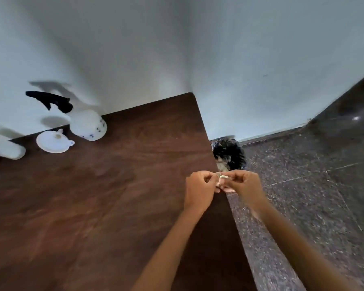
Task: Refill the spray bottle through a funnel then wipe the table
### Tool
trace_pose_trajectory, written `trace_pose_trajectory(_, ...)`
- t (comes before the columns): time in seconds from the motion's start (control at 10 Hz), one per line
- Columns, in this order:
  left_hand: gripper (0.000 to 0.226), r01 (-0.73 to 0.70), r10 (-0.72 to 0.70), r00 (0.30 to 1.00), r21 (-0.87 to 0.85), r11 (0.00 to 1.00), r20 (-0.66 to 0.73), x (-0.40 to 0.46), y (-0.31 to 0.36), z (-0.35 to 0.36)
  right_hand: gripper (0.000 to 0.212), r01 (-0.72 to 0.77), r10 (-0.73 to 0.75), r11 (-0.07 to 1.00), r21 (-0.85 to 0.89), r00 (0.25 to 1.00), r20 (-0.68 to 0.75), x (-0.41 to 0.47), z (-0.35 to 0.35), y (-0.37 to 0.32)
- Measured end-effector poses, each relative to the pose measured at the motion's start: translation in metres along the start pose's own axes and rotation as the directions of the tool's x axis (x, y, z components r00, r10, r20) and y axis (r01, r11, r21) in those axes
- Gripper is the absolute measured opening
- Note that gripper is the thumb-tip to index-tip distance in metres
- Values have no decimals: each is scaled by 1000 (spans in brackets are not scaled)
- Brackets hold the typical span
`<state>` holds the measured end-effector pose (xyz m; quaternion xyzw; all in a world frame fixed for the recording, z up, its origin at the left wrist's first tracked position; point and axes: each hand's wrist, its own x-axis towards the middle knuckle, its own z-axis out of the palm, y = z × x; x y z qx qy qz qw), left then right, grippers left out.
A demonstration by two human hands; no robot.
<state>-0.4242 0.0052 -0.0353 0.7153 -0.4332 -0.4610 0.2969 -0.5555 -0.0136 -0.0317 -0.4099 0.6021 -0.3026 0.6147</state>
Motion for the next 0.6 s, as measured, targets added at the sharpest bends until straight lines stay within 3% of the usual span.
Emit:
trace_pose_trajectory(0.1,22,26,-27,991,9,1000,132,25,13,52,12,-30,25,999,-42,993,-112,31,-47,5)
trace_pose_trajectory(0.2,22,64,-67,994,34,997,90,62,15,103,10,-82,77,996,-25,987,-144,74,-82,22)
trace_pose_trajectory(0.3,20,231,-230,973,-76,970,26,102,6,134,9,-141,148,989,49,970,-193,115,-92,44)
trace_pose_trajectory(0.4,19,444,-458,889,-189,876,-32,140,-2,156,11,-238,246,969,62,938,-246,170,-94,68)
trace_pose_trajectory(0.5,15,551,-560,829,-188,813,8,161,-3,158,24,-341,331,940,-2,914,-235,224,-90,89)
trace_pose_trajectory(0.6,41,629,-631,774,-181,756,55,169,-1,153,43,-419,391,905,-80,891,-232,256,-86,101)
